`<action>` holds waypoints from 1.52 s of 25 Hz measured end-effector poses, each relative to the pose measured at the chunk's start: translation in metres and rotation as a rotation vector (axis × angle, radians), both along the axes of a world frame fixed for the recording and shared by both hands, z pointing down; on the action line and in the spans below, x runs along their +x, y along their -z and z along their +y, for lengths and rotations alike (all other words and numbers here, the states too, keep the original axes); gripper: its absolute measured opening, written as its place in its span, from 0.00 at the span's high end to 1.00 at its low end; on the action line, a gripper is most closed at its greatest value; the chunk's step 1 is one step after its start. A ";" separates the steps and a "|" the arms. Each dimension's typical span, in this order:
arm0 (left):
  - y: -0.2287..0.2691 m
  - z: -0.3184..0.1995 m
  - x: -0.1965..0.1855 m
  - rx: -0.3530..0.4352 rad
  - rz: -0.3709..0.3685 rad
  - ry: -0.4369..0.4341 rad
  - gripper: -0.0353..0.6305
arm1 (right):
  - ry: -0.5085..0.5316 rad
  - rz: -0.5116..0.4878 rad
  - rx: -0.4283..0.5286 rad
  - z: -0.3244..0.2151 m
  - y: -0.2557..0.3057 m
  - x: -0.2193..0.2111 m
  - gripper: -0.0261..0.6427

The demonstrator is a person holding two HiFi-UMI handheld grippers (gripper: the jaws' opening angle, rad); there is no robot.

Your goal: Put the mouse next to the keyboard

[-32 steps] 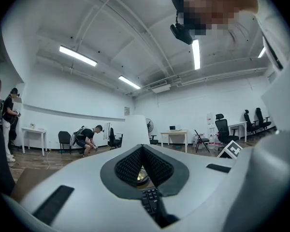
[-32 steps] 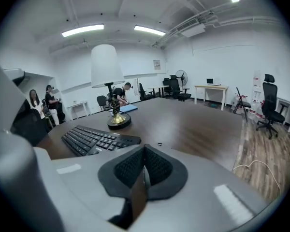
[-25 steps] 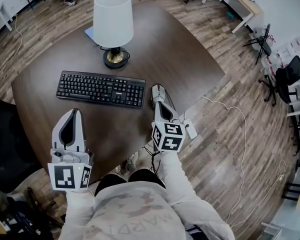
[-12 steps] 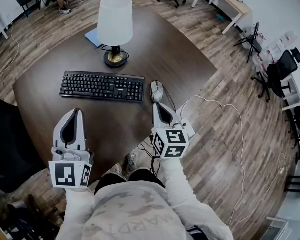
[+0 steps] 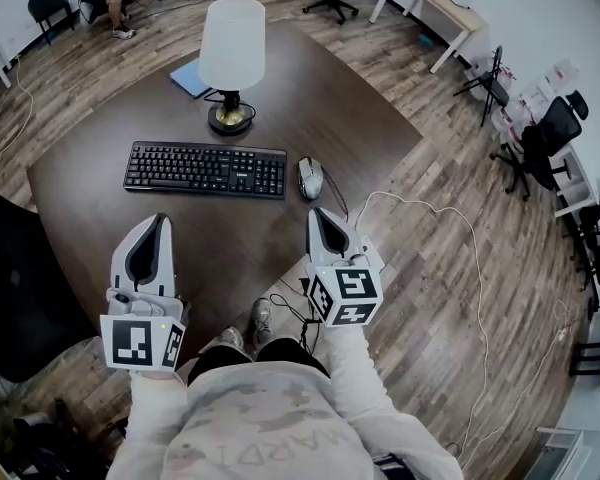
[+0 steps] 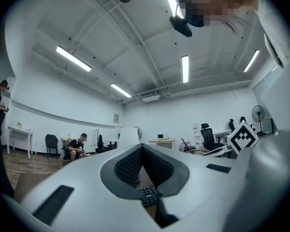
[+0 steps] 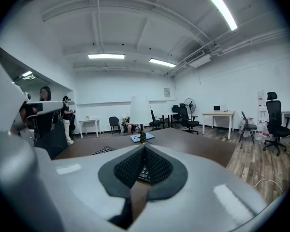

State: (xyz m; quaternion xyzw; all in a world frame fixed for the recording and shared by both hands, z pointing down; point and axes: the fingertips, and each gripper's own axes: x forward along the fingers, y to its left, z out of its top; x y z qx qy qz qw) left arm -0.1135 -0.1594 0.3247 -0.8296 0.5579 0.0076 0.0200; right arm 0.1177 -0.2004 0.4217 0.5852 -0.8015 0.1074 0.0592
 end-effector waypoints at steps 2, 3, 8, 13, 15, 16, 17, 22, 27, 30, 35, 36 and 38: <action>0.001 0.005 -0.001 0.001 -0.001 -0.008 0.94 | -0.003 0.000 0.012 0.008 0.006 -0.002 0.94; 0.002 0.008 -0.002 0.003 -0.002 -0.011 0.94 | -0.005 0.000 0.018 0.011 0.008 -0.003 0.94; 0.007 0.020 -0.006 0.014 -0.003 -0.022 0.94 | -0.014 0.004 0.049 0.029 0.023 -0.006 0.94; 0.011 0.031 -0.008 0.027 -0.005 -0.029 0.94 | -0.021 0.005 0.090 0.044 0.040 -0.008 0.94; 0.011 0.033 -0.009 0.032 -0.004 -0.031 0.94 | -0.022 0.006 0.109 0.048 0.045 -0.008 0.94; 0.010 0.033 -0.009 0.034 -0.003 -0.032 0.94 | -0.024 0.008 0.119 0.049 0.047 -0.009 0.94; 0.009 0.034 -0.010 0.036 -0.002 -0.033 0.94 | -0.025 0.009 0.128 0.051 0.049 -0.009 0.94; 0.014 0.040 -0.011 0.049 0.001 -0.040 0.94 | -0.021 0.010 0.166 0.063 0.065 -0.013 0.94; 0.021 0.046 -0.009 0.060 0.000 -0.052 0.94 | -0.029 0.012 0.205 0.076 0.080 -0.013 0.94; 0.025 0.050 -0.006 0.068 -0.001 -0.058 0.94 | -0.037 0.004 0.226 0.082 0.089 -0.009 0.94; 0.033 0.054 -0.002 0.080 0.000 -0.066 0.94 | -0.041 -0.013 0.257 0.092 0.101 -0.006 0.94; 0.034 0.054 -0.002 0.081 0.002 -0.068 0.94 | -0.042 -0.017 0.263 0.093 0.103 -0.005 0.94; 0.034 0.054 -0.001 0.084 0.004 -0.071 0.94 | -0.044 -0.023 0.270 0.095 0.105 -0.005 0.94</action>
